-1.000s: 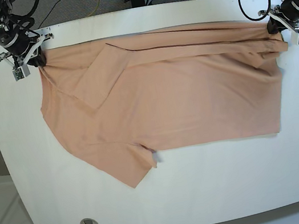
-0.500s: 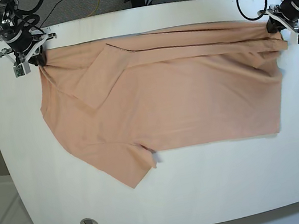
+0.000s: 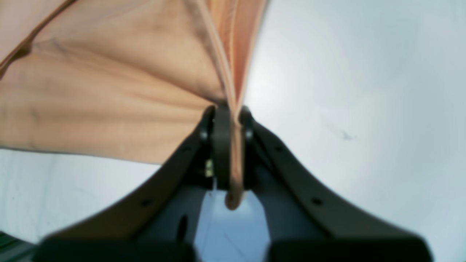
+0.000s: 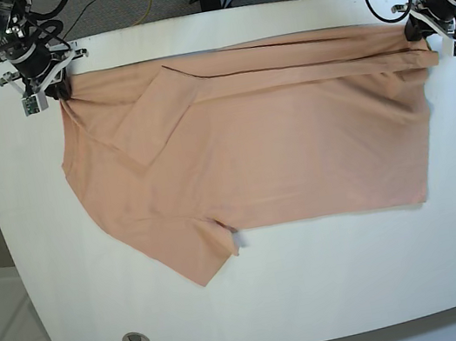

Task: Fold the T-shirt properly
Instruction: 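Lower the held edge onto the table with both grippers, smoothing the fold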

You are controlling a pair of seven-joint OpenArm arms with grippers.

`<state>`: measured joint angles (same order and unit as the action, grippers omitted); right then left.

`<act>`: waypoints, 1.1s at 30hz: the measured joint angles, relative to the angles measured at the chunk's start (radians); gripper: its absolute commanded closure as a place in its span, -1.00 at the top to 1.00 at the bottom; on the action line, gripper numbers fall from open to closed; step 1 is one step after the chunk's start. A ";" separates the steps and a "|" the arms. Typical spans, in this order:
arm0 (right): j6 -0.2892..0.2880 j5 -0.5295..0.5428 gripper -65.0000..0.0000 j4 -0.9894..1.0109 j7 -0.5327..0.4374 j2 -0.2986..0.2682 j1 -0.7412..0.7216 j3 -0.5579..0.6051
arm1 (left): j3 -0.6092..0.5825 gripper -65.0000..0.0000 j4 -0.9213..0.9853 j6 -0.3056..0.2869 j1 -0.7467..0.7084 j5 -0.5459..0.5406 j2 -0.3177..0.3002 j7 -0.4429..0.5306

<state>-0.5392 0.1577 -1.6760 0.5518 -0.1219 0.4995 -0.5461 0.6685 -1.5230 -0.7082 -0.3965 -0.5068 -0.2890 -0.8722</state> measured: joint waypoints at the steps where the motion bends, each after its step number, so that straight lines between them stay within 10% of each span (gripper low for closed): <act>1: 0.000 0.000 -1.00 0.000 0.000 0.000 0.000 0.000 | 0.001 -0.91 0.000 0.000 0.000 0.000 0.000 0.000; 10: -0.001 0.000 -1.00 0.000 0.001 0.000 -0.003 0.000 | 0.001 -0.83 0.000 0.000 0.001 0.000 0.000 -0.001; 23: -0.005 0.000 -0.98 0.000 0.025 -0.003 -0.016 0.000 | 0.063 0.40 -0.002 0.002 0.030 0.015 0.030 -0.003; 33: 0.005 -0.021 0.01 0.000 0.053 -0.004 -0.048 0.000 | 0.084 0.39 -0.001 0.010 0.061 0.037 0.036 -0.025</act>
<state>-0.5343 0.1368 -1.6760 0.6052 -0.1257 0.4519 -0.5465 0.7528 -1.5238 -0.6987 -0.3359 -0.4702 -0.2527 -0.8974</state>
